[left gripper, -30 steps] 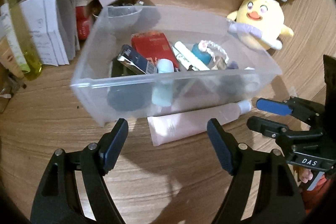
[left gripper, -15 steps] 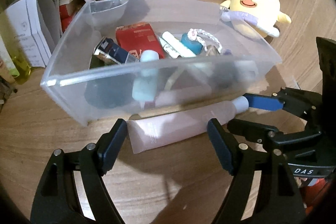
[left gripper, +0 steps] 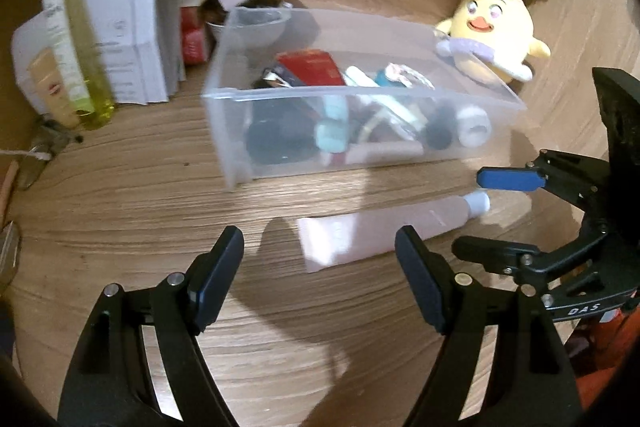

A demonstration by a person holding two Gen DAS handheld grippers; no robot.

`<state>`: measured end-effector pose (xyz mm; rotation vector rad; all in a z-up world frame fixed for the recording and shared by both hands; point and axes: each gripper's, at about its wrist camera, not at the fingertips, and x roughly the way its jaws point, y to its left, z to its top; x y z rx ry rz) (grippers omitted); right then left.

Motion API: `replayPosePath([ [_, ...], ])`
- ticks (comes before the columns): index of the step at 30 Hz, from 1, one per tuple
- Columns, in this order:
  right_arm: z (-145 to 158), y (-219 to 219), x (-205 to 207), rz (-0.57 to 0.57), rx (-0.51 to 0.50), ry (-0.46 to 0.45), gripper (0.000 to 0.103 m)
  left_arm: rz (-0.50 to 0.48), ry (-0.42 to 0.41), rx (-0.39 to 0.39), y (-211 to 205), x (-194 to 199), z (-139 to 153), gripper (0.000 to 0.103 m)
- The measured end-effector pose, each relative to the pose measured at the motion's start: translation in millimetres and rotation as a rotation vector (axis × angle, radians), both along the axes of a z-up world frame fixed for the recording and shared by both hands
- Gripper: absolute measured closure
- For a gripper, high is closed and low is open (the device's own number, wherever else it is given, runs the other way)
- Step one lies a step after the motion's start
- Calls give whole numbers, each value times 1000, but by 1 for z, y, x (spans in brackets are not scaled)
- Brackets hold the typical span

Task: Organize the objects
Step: 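Grasp the white tube by its cap end with the right tool, then lift the white tube with the right tool and lower it into the clear box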

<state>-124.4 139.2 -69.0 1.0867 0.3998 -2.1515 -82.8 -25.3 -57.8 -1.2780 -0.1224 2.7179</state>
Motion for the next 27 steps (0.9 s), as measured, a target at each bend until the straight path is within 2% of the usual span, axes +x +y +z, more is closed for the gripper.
replayPosePath([
  [9, -13, -36, -8, 61, 66, 2, 38, 47, 35, 10, -15, 11, 2, 25],
  [10, -13, -36, -8, 63, 51, -2, 43, 48, 38, 13, -15, 11, 3, 25],
  [13, -11, -37, -5, 80, 47, -1, 67, 47, 48, 14, -15, 13, 4, 25],
  [15, -10, -36, -1, 90, 41, -4, 72, 47, 54, 12, -15, 14, 5, 25],
  [16, -10, -36, 2, 90, 46, 3, 84, 50, 60, 14, -14, 15, 5, 25],
  [21, -7, -30, 15, 96, 11, -5, 88, 64, 85, 12, -13, 19, 8, 25],
  [23, 0, -25, 22, 95, -19, 1, 98, 68, 102, 5, -12, 21, 12, 26],
  [26, 14, -16, 32, 90, -72, 16, 98, 70, 133, -1, -11, 25, 18, 31],
  [27, 17, -15, 34, 87, -77, 24, 98, 68, 140, -2, -10, 25, 20, 36],
])
